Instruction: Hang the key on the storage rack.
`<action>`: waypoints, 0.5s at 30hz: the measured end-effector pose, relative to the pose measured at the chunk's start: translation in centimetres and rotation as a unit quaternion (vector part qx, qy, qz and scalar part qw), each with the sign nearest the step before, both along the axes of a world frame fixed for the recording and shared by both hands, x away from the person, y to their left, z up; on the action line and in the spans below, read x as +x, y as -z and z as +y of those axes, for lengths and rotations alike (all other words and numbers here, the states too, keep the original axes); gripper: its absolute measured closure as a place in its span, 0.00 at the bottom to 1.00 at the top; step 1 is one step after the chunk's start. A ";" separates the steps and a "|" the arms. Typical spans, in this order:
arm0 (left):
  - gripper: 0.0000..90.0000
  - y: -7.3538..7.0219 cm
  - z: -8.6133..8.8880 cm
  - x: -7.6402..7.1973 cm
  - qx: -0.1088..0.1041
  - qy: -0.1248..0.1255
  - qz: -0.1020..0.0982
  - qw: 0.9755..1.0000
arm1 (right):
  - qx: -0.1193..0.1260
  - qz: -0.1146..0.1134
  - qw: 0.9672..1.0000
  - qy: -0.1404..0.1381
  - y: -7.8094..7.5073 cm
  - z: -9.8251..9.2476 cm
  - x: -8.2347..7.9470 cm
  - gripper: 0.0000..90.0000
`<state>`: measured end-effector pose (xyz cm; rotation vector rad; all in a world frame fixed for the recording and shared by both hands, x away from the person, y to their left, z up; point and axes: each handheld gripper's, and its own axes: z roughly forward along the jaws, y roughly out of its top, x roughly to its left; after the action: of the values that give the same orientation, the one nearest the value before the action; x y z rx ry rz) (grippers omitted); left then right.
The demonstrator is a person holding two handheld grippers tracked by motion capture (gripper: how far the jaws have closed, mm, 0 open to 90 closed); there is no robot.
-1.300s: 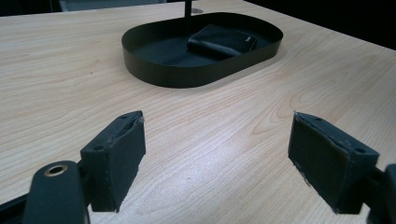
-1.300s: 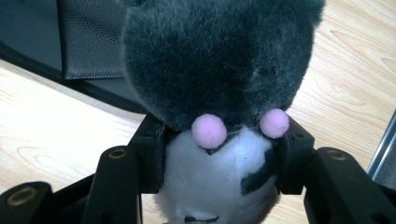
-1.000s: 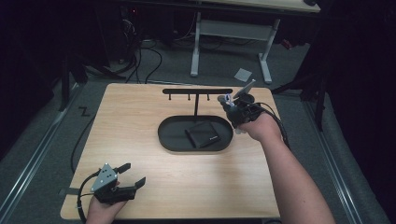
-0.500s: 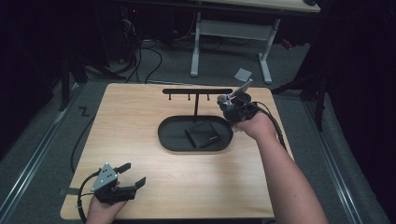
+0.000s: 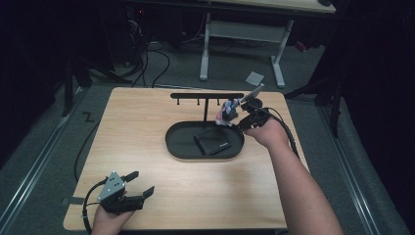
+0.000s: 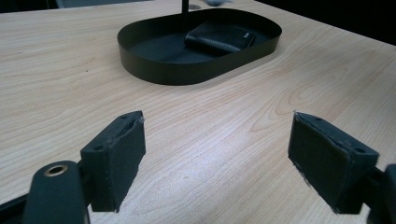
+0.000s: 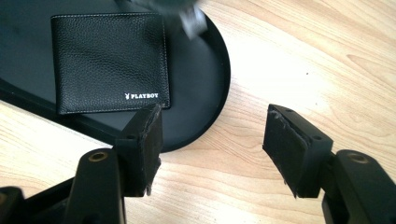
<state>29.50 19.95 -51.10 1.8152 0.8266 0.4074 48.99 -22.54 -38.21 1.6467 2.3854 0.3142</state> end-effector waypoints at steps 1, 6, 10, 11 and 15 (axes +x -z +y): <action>0.22 0.0 0.0 0.0 0.002 0.001 0.000 1.000 | 0.001 -0.002 1.000 -0.001 0.0 -0.1 0.0 0.42; 0.22 0.0 0.0 0.0 0.001 0.001 -0.002 1.000 | 0.007 -0.008 1.000 0.005 -0.2 -0.5 -0.5 0.42; 0.22 -0.1 0.0 0.0 0.001 0.001 -0.001 1.000 | 0.014 -0.013 1.000 0.006 -0.1 -0.9 -1.1 0.41; 0.22 0.0 -0.1 0.1 0.001 0.002 -0.001 1.000 | 0.015 -0.014 1.000 0.007 -0.1 -0.9 -1.4 0.40; 0.22 0.0 -0.4 0.1 0.005 0.007 0.001 1.000 | 0.022 -0.027 0.999 0.004 0.2 -1.1 -2.8 0.38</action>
<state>29.62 19.59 -51.12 1.8296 0.8132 0.4021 46.15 -23.65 -38.44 1.6441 2.3488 0.4065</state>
